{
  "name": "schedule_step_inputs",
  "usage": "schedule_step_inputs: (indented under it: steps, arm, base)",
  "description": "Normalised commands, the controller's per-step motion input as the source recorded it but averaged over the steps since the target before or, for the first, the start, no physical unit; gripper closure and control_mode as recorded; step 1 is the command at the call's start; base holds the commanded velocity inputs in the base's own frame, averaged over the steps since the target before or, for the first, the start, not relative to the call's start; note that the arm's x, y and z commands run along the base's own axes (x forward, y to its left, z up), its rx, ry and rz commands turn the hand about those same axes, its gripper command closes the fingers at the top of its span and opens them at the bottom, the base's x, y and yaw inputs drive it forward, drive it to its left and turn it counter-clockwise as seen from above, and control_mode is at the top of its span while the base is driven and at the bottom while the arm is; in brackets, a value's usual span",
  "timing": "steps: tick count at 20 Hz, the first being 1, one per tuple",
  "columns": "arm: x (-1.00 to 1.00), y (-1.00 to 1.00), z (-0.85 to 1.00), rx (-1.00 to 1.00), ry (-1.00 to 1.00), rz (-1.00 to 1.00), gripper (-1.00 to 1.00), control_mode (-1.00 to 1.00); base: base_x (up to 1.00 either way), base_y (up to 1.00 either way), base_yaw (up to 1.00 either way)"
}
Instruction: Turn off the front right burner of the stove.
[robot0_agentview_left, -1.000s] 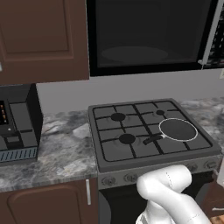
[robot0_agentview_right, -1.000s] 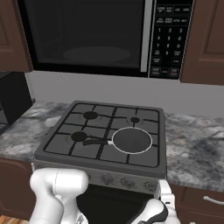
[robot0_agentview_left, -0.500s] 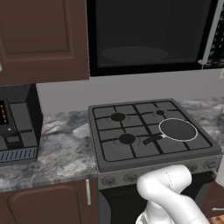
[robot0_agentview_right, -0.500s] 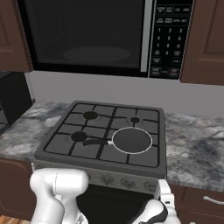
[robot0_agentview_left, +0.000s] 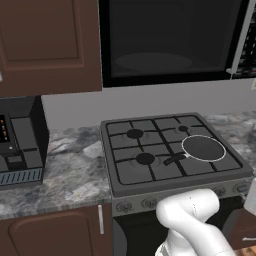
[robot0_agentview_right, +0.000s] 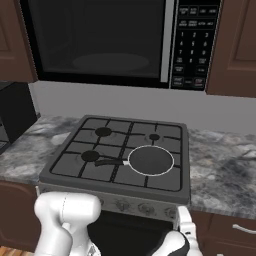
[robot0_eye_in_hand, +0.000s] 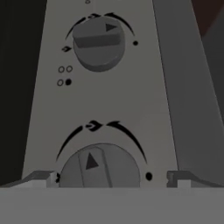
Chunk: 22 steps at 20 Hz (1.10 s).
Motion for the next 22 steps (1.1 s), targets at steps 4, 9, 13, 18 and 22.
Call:
schedule_step_inputs:
  steps: [4,9,13,18,22]
  arm:
    - [0.09,0.11,0.0,-0.03,-0.06,0.0,-1.0,-1.0]
    - [0.32,0.0,-0.22,-0.03,-0.01,0.0,-1.0,-1.0]
    - [0.38,-0.01,-0.33,-0.02,0.0,0.0,1.0,-1.0]
    - [0.22,0.0,-0.42,-0.01,0.0,0.0,1.0,-1.0]
    - [0.04,0.0,-0.37,0.02,0.0,-0.01,1.0,-1.0]
  base:
    - [0.0,0.0,0.0]
    - [0.0,0.0,0.0]
    - [0.0,0.0,0.0]
    - [0.0,0.0,0.0]
    - [0.0,0.0,0.0]
